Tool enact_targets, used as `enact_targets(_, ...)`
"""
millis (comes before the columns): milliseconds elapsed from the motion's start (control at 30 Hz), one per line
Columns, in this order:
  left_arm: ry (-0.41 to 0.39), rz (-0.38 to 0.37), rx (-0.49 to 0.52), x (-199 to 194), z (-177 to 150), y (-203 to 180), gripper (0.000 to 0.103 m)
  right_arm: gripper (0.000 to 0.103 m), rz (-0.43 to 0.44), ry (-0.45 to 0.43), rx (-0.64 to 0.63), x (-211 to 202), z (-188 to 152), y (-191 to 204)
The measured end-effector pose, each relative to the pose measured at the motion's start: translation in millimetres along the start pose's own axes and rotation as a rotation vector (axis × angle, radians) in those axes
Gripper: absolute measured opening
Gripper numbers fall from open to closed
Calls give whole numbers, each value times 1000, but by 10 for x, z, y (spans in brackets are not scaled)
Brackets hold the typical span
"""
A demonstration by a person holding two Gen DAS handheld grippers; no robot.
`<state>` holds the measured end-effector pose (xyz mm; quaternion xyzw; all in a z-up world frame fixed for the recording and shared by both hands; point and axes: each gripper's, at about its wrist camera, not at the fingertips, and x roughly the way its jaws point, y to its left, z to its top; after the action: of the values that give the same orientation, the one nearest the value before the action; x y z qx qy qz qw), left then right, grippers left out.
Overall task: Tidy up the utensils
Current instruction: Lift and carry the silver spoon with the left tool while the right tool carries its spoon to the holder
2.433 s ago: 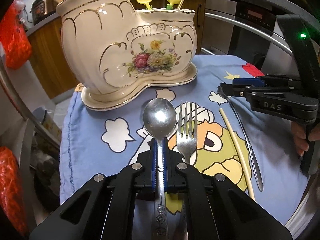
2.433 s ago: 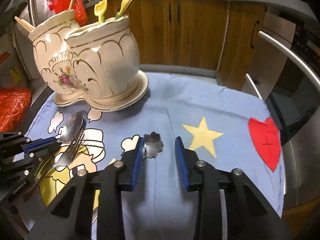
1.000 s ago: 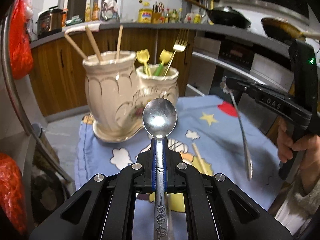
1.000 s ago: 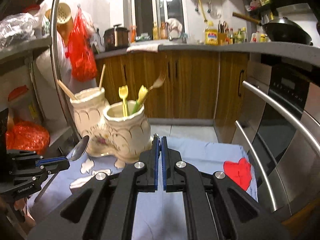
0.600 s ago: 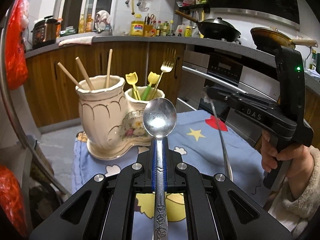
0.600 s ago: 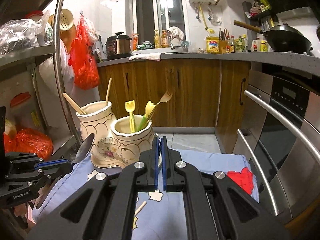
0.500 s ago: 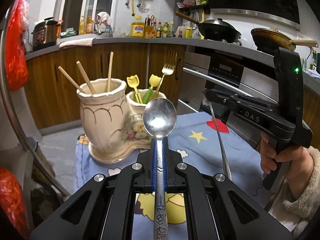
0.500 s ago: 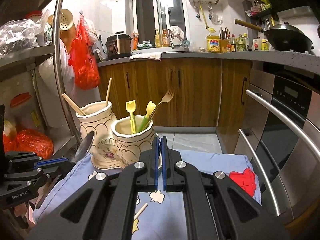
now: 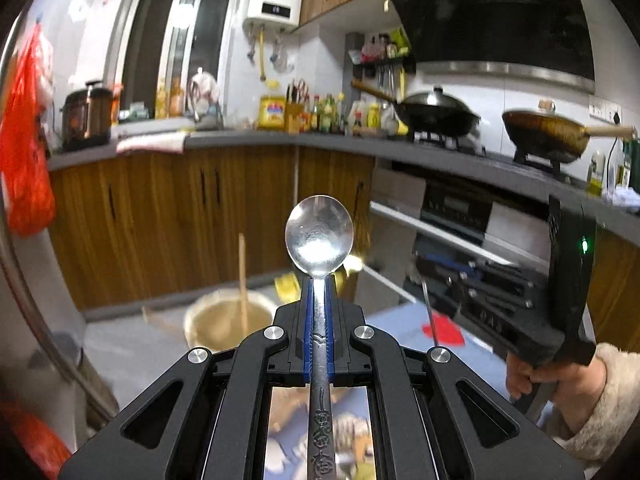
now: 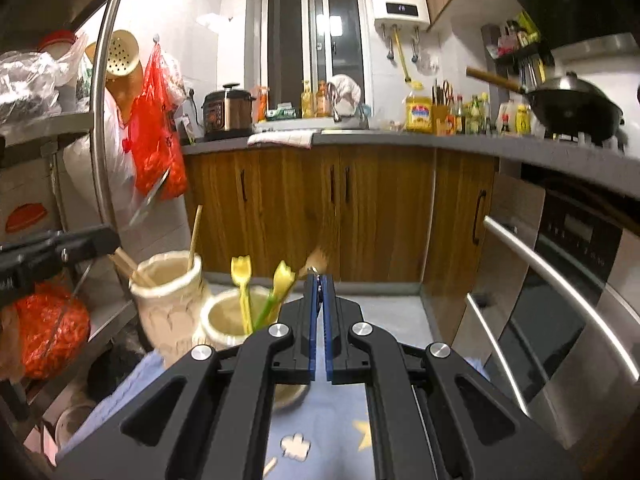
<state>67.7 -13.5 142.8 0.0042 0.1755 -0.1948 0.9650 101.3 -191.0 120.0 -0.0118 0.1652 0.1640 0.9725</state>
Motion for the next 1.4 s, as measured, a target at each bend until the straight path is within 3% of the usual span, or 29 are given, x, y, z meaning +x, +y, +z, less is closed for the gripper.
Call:
enact_targets(200,-110,23,-48,157,435,277,6,3,-20,-109,5,82,411,31)
enact_targets(400,-164,73,-84,454,531,435,6,3,-93,-208,23,265,646,97)
enact_targets(800,-241,263,-22,744,241,385,6,3,-201,-287,-1,649,408,174)
enact_targets(967,-230,265,-60,840,87,470,6,3,-214,-324,-41,719,271,279)
enact_targets(1100,-267,289,-32,806,31,443,6,3,-231,-337,-107,775,163,407)
enact_targets(1267,-258,305,36,816,15,365,6,3,-209,-308,-172,833,93,503)
enact_targets(1400,-228,292,90,788,12,299,6,3,-154,-266,-144,841,81,458)
